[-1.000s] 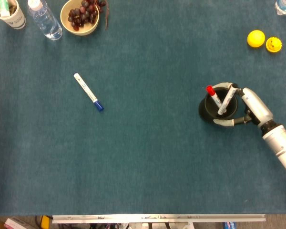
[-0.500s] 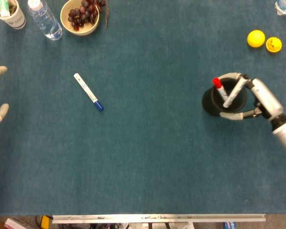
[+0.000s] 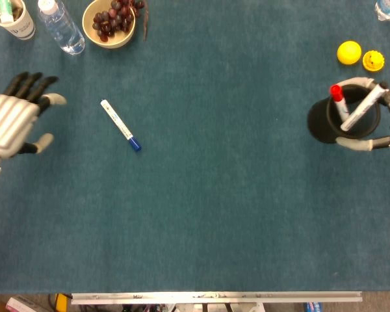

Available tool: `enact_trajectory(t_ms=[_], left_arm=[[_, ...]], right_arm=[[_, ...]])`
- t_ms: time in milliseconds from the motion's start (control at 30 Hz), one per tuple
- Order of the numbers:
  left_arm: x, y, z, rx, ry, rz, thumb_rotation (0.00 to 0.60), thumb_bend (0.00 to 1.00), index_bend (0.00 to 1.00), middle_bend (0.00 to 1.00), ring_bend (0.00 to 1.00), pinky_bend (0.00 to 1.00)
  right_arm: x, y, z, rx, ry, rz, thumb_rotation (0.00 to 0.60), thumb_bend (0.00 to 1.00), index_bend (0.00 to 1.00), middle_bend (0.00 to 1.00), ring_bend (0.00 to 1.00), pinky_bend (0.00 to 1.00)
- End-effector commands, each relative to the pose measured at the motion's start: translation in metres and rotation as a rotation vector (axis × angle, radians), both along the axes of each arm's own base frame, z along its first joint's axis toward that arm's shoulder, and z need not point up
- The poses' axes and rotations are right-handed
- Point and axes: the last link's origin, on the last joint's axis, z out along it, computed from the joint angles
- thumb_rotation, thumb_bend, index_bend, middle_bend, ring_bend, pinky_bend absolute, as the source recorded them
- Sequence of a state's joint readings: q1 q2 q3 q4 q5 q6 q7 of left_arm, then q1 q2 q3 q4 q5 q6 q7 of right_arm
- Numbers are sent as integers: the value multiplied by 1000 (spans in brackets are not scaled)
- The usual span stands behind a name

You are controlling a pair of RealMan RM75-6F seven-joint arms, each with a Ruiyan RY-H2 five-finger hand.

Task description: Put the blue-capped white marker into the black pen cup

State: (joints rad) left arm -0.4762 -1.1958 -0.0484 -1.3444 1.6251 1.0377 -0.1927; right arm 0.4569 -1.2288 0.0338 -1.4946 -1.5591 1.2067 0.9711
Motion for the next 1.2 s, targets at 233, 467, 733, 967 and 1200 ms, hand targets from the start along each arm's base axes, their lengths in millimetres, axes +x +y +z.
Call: enact_trajectory(t_ms=[233, 467, 733, 967, 1200], left_arm=[[16, 21, -40, -131, 34, -126, 600, 298, 335, 87, 0, 0], [34, 31, -66, -186, 88, -250, 600, 297, 361, 86, 0, 0], [50, 38, -91, -236, 167, -361, 600, 298, 383, 74, 0, 0], [59, 44, -106, -253, 193, -406, 600, 298, 387, 72, 0, 0], [64, 48, -117, -257, 215, -444, 600, 297, 408, 72, 0, 0]], right_arm=[[-3, 5, 8, 3, -6, -27, 600, 433, 426, 423, 376, 336], [-5, 7, 7, 8, -26, -39, 600, 434, 431, 424, 378, 336], [-7, 8, 11, -3, -24, -42, 600, 433, 432, 424, 379, 336], [-9, 9, 14, -10, -25, -56, 600, 433, 432, 424, 379, 336], [-11, 11, 15, -10, -22, -67, 600, 433, 432, 424, 379, 336]])
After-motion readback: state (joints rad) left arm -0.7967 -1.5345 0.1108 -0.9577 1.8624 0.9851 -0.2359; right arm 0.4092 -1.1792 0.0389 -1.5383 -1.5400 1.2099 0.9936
